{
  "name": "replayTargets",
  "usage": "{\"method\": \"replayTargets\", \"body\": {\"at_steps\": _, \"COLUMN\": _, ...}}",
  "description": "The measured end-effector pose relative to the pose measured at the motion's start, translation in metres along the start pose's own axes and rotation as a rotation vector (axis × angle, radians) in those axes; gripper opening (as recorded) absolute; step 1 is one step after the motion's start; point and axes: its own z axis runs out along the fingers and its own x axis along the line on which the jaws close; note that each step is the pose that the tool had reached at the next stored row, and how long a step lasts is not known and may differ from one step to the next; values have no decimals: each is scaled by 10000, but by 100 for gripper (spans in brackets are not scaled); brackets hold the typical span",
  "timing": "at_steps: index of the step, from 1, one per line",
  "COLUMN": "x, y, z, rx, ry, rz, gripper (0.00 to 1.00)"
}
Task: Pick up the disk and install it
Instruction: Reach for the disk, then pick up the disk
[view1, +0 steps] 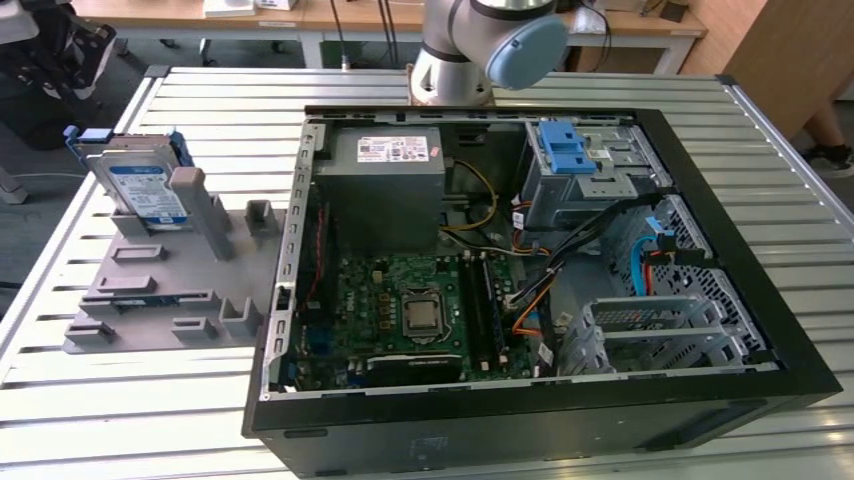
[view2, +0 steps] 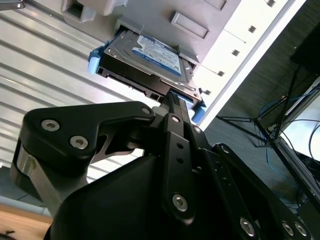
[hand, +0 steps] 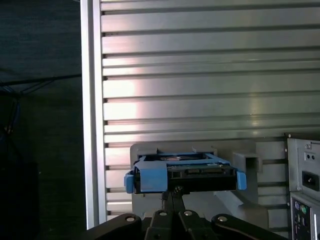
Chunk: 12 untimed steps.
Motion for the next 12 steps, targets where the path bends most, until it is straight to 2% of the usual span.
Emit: {"method": "replayTargets", "body": {"at_steps": 12, "x": 14, "y": -1, "z": 1, "rx": -1, "ry": -1, "rz": -6, "gripper": 11}}
